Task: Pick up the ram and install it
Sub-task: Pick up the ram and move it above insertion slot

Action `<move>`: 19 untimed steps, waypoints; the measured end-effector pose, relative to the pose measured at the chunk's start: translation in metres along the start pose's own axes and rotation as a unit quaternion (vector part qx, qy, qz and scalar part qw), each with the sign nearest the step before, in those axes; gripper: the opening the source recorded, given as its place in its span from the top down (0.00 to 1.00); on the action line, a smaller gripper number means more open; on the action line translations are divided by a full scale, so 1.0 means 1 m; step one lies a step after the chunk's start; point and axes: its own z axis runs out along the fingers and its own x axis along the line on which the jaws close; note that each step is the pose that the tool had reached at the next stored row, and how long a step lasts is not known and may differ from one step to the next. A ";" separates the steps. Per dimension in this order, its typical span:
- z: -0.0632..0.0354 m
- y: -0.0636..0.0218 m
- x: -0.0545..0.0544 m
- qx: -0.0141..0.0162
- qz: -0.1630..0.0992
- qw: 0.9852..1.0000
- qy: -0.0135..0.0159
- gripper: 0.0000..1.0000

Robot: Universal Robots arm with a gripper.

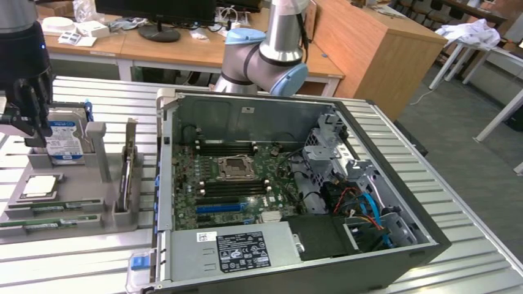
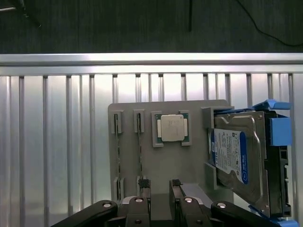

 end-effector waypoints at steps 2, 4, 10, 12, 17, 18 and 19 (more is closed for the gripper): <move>0.0031 -0.0001 0.000 0.000 0.000 1.000 0.000 0.70; 0.0063 -0.0003 0.000 0.000 0.000 1.000 0.000 0.70; 0.0159 -0.0007 0.001 0.000 0.000 1.000 0.000 0.70; 0.0187 -0.0008 0.001 0.000 0.000 1.000 0.000 0.70; 0.0259 -0.0011 0.001 0.000 0.000 1.000 0.000 0.70; 0.0273 -0.0012 0.001 0.000 0.000 1.000 0.000 0.70; 0.0288 -0.0013 0.001 0.000 0.000 1.000 0.000 0.70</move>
